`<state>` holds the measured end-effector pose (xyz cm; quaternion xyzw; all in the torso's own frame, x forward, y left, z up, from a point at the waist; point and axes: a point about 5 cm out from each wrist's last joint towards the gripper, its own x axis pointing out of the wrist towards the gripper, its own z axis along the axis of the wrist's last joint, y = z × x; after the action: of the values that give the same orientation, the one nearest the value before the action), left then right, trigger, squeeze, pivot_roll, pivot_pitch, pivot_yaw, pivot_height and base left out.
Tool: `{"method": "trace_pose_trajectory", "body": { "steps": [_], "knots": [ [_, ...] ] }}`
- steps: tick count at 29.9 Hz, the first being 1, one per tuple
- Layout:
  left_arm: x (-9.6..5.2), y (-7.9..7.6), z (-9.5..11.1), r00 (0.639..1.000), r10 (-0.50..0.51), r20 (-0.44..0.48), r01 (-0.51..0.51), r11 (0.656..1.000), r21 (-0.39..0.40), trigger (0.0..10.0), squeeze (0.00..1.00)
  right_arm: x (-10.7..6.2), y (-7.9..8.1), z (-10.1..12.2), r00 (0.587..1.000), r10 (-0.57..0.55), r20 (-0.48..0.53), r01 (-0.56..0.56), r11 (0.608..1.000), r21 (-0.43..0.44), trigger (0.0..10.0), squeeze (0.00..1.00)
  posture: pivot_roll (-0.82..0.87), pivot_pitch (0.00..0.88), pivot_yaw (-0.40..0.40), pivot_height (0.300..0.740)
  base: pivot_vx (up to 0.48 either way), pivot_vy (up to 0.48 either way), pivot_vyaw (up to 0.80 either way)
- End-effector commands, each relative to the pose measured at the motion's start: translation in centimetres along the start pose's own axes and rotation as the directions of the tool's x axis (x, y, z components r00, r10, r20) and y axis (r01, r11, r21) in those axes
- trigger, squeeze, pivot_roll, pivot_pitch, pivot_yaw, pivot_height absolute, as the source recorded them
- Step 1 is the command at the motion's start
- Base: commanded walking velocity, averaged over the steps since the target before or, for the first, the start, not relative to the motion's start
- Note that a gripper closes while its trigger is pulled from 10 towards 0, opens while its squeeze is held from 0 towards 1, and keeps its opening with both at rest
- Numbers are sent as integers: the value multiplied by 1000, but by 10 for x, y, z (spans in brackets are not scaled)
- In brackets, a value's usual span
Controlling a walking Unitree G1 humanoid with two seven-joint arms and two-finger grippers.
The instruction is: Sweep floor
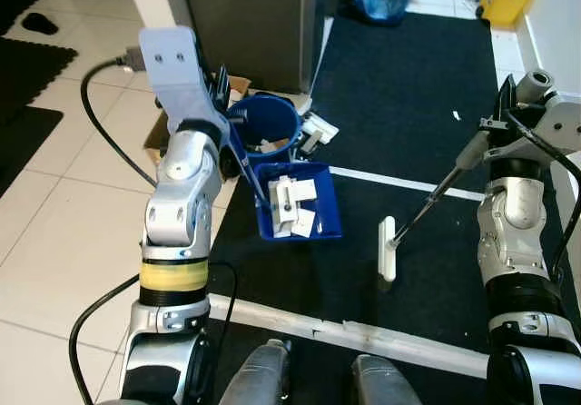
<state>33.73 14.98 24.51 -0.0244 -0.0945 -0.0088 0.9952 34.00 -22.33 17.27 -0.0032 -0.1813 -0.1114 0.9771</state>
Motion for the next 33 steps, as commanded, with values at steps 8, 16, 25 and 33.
{"method": "trace_pose_trajectory", "body": {
  "steps": [8,16,25,33],
  "knots": [
    [1,-19,40,984,-111,143,111,994,11,10000,0,-1,3,3,1000,3,30,-3,1000,-4,10000,0,-17,97,-2,740,440,0,0],
    [0,-23,38,983,-132,130,132,991,11,10000,0,-2,1,1,1000,-2,26,2,1000,-5,10000,0,-22,99,1,740,449,0,0],
    [0,-27,39,979,-157,129,158,987,6,10000,0,-3,2,-1,1000,-3,20,3,1000,-9,10000,0,-21,100,2,740,450,0,0],
    [6,-43,53,959,-224,172,243,965,-98,10000,0,-4,0,-4,1000,-11,9,11,1000,-18,10000,0,-20,101,1,740,450,0,0]
  ]
}}
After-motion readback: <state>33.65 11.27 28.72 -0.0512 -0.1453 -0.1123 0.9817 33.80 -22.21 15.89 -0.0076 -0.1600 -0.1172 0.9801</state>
